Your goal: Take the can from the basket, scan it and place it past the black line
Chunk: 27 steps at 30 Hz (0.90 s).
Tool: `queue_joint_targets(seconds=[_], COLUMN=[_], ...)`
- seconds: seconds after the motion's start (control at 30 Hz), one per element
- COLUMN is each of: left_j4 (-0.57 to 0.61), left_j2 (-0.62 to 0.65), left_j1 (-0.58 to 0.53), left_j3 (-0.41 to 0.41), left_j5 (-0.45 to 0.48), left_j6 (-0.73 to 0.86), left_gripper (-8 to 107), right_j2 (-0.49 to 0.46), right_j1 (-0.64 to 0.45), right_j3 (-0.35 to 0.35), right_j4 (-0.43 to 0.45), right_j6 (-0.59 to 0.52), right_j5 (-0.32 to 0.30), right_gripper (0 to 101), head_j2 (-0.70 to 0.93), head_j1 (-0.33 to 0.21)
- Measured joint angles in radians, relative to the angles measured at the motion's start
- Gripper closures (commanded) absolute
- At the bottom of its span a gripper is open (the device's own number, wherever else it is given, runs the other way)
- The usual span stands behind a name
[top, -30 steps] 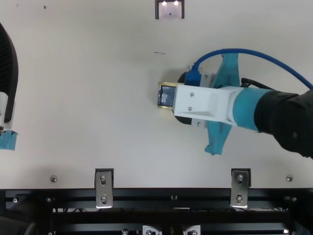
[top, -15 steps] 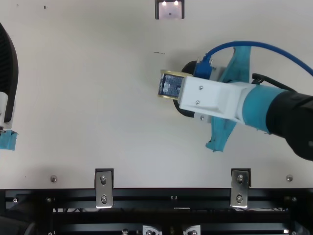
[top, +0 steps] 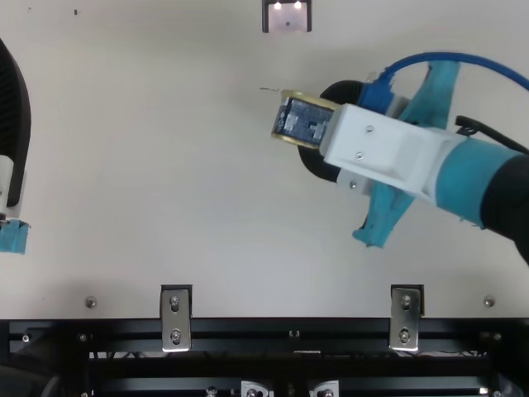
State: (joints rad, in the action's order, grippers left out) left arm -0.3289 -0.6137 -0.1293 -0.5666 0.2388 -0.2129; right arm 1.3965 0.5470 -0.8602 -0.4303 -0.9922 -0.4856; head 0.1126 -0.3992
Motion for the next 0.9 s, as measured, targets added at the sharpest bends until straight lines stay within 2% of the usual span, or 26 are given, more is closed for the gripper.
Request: queue_joint_targets(seconds=[0.43,0.9], left_j4=[0.000,0.000], left_j2=[0.000,0.000], left_j1=[0.000,0.000], left_j3=[0.000,0.000], left_j5=[0.000,0.000], left_j6=[0.000,0.000], left_gripper=[9,9], right_j2=[-0.058,-0.125], right_j1=[-0.039,-0.113], right_j3=[0.013,0.043], right_j4=[0.104,0.214], right_j6=[0.165,0.380], right_j5=[0.019,0.108], right_gripper=[101,101], head_j2=[0.000,-0.113], head_j1=[0.000,-0.005])
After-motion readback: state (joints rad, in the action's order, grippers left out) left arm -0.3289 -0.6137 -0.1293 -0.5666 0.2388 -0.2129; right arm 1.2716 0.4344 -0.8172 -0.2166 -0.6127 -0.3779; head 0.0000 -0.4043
